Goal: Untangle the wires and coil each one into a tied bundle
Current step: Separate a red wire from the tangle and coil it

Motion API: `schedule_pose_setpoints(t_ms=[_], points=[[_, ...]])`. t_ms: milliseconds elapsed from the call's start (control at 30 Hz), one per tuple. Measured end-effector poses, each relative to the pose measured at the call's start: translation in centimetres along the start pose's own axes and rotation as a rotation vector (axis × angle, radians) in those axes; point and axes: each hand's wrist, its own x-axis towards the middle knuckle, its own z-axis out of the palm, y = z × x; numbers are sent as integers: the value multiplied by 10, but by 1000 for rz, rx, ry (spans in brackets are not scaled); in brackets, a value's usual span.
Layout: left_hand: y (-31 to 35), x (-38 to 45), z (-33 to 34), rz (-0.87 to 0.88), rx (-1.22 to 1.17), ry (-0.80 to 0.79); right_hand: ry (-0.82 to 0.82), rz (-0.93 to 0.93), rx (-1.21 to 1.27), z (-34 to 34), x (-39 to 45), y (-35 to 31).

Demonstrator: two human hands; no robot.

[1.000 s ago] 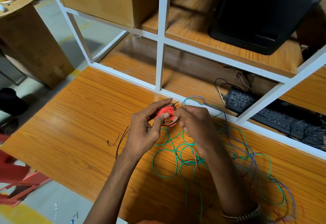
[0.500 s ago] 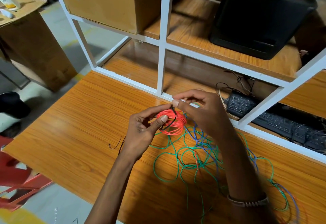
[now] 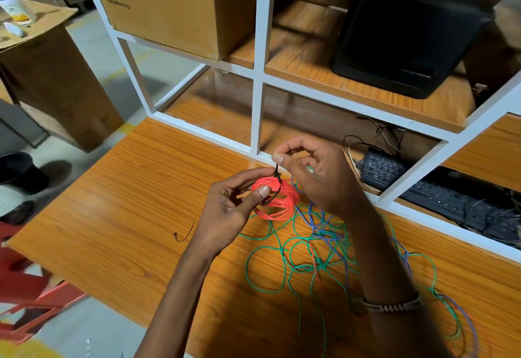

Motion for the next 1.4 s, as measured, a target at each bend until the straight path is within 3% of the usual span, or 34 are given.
schedule_pose_setpoints(t_ms=[167, 433, 567, 933, 1100, 1267, 1400], points=[[-2, -3, 0, -15, 36, -27, 231, -73, 167, 0, 9, -7], [-4, -2, 2, -8, -4, 27, 119, 10, 257, -6, -4, 10], [-2, -2, 7, -5, -21, 13, 26, 12, 143, -13, -9, 16], [1, 0, 8, -58, 66, -161, 130, 5, 150, -13, -5, 24], [-5, -1, 13, -83, 20, -134, 245, -50, 138, -17, 1, 22], [-7, -2, 15, -110, -57, -97, 168, -22, 142, -17, 0, 25], [-10, -3, 13, -123, -114, -40, -52, 66, 89, -22, -8, 30]])
